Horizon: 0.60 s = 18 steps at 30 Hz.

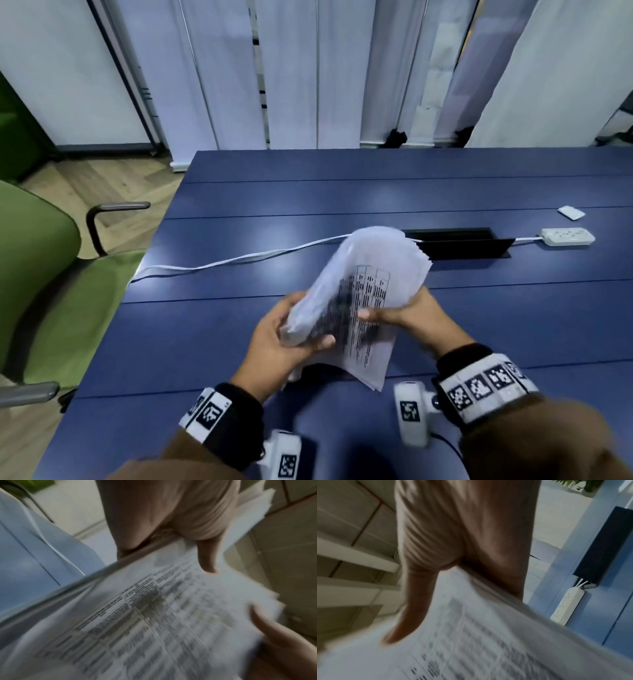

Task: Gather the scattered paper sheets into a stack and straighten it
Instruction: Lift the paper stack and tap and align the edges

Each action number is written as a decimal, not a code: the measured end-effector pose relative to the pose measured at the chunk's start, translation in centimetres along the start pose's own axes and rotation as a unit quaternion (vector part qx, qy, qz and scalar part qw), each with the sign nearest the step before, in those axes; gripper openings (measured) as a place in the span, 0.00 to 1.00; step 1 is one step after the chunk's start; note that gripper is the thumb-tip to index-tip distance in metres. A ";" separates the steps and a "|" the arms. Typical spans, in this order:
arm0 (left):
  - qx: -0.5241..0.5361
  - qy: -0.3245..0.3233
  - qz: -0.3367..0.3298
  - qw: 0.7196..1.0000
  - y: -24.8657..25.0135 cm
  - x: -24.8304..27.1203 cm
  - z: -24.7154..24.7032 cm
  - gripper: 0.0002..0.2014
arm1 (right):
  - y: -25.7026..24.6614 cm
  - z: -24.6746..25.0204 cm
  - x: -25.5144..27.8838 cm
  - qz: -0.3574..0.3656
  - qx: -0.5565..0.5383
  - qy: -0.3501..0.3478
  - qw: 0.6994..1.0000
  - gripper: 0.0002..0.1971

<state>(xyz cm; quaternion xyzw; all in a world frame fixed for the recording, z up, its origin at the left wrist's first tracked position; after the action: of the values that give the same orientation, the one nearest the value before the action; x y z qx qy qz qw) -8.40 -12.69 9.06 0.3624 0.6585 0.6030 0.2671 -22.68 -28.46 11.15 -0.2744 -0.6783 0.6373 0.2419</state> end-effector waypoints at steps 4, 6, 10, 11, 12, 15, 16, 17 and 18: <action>0.053 0.039 0.018 0.998 -0.3 -1.7 3.0 0.21 | 0.7 0.5 0.2 -0.040 0.018 -0.084 0.995 0.33; -0.009 -0.021 0.039 0.999 -0.6 -1.1 1.5 0.21 | 1.5 0.9 -0.1 -0.052 0.009 -0.026 0.998 0.31; 0.065 0.014 0.033 0.997 -0.6 -1.7 2.1 0.23 | 1.2 -0.3 0.1 -0.056 0.036 -0.103 0.993 0.31; 0.083 0.025 0.033 0.996 -0.4 -1.8 2.5 0.21 | 0.8 -0.3 0.0 -0.052 0.029 -0.099 0.993 0.31; 0.070 0.014 0.034 0.997 -0.5 -1.8 2.4 0.19 | 0.7 -0.1 -0.2 -0.047 0.024 -0.081 0.995 0.31; 0.004 -0.045 0.042 0.998 -0.8 -1.3 1.2 0.21 | 0.6 0.2 -0.2 -0.047 0.036 -0.076 0.995 0.34; 0.010 -0.017 0.030 0.999 -0.8 -1.6 1.7 0.22 | 0.5 0.1 0.1 -0.050 0.034 -0.101 0.993 0.35; 0.031 0.025 0.015 0.999 -0.7 -2.0 2.7 0.24 | 0.4 0.0 0.3 -0.055 0.025 -0.126 0.990 0.36; 0.058 0.052 0.006 0.997 -0.7 -2.2 3.6 0.26 | 0.4 0.1 0.4 -0.060 0.017 -0.140 0.988 0.37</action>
<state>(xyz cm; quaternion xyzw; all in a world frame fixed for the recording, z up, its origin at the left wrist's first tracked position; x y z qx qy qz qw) -4.36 -12.30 7.72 0.3492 0.7035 0.5833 0.2071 -23.02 -28.27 10.77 -0.1369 -0.7097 0.6653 0.1872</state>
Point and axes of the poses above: each hand's wrist, its own x-axis away from the middle knuckle, its own z-axis out of the back of the hand, y = z × x, the point moved 6 cm from there along -x, towards the middle knuckle, and after that the axes turned 7 degrees about z, right-handed, at the moved point
